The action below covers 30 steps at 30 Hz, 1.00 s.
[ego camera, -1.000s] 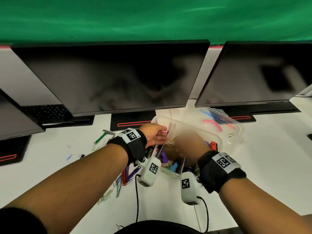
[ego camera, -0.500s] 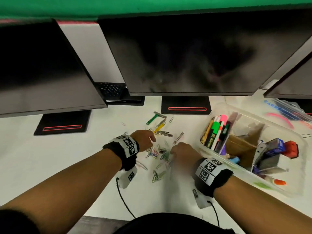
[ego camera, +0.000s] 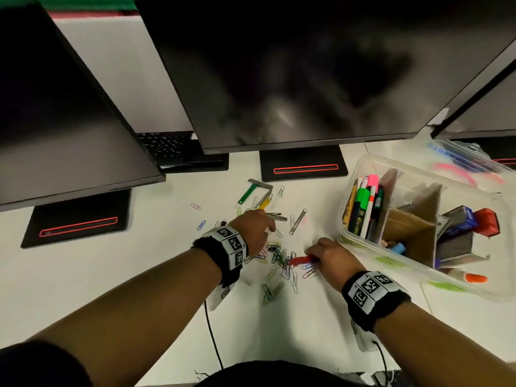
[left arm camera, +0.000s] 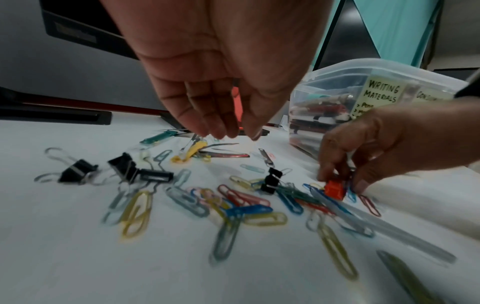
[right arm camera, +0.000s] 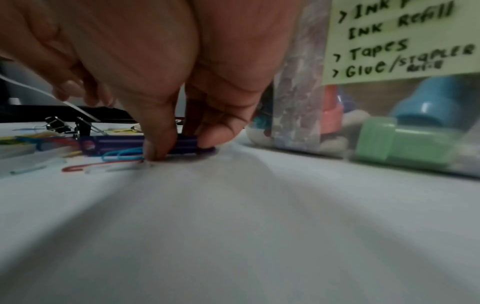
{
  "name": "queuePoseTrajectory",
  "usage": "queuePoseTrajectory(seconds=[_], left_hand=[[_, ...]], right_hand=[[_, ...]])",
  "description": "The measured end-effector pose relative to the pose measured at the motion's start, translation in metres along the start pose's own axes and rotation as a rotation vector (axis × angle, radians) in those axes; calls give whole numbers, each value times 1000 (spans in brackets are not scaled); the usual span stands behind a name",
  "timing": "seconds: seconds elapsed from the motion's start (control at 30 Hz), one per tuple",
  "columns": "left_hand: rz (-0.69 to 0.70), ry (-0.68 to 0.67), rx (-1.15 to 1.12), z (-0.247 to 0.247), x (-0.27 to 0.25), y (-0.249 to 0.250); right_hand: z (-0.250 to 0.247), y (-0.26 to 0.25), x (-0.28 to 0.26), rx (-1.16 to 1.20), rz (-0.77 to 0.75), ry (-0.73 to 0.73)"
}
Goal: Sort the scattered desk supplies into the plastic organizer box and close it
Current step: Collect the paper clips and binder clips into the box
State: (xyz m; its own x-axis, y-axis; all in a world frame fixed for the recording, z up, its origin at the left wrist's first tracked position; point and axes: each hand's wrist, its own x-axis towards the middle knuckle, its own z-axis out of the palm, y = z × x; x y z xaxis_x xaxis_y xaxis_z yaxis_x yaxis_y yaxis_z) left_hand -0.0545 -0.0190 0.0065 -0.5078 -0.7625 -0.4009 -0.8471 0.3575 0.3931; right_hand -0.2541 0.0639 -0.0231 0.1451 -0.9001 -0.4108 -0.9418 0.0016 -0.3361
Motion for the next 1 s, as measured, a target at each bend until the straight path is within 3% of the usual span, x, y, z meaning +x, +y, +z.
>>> queuePoseTrajectory(seconds=[0.3,0.6,0.83,1.0], left_hand=[[89,7,151,9,53,26],[-154,40,388,10,78,30],[-127,23,268,14,79,20],[-94,103,77,15,78,27]], right_hand=[[7,-1,-4,151,161,56],[-3,7,-13,511,356,157],[0,0,-7,634,350,161],[-4,-1,-5,692,359,132]])
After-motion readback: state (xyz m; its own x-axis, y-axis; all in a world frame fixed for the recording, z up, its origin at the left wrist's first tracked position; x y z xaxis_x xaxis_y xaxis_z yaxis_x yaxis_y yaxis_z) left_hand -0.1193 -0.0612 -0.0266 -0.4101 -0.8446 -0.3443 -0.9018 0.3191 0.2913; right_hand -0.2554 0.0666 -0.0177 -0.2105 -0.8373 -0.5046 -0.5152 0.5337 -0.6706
